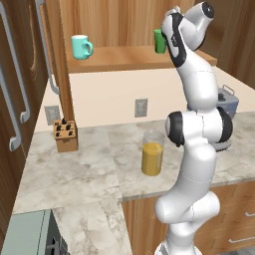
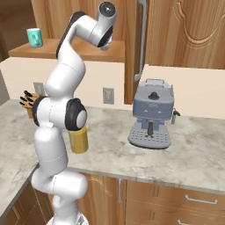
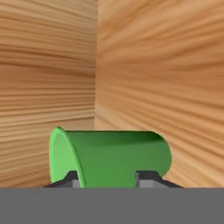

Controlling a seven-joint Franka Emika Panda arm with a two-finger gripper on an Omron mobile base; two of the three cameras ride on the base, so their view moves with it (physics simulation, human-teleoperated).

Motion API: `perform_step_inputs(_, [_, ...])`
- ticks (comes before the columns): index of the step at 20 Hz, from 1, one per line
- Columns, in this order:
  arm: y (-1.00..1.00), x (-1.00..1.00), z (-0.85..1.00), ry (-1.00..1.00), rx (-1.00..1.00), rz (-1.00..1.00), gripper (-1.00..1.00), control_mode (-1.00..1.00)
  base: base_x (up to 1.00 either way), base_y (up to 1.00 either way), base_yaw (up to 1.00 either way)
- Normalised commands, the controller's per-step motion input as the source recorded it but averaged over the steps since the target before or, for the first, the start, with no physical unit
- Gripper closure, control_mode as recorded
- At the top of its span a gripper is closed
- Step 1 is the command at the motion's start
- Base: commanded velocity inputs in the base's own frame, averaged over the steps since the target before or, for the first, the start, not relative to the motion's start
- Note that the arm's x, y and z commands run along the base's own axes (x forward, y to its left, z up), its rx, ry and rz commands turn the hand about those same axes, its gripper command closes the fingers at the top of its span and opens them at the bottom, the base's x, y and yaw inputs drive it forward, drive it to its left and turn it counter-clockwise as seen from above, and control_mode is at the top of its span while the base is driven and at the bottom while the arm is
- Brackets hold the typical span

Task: There is a tray on the dining counter. Grab the cup, mug, and pitcher and place them on the tray. The pitcher may be placed next to the tray if it cannot fit the tray.

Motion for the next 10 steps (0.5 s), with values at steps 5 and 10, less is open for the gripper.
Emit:
perform_step_inputs(5, [0.00,0.00,-0.12,0.00,0.00,0.00,1.00,-1.00,0.00,0.00,0.00])
perform_step_inputs(10, [0.00,0.00,-0.12,0.00,0.00,0.00,1.00,-1.00,0.00,0.00,0.00])
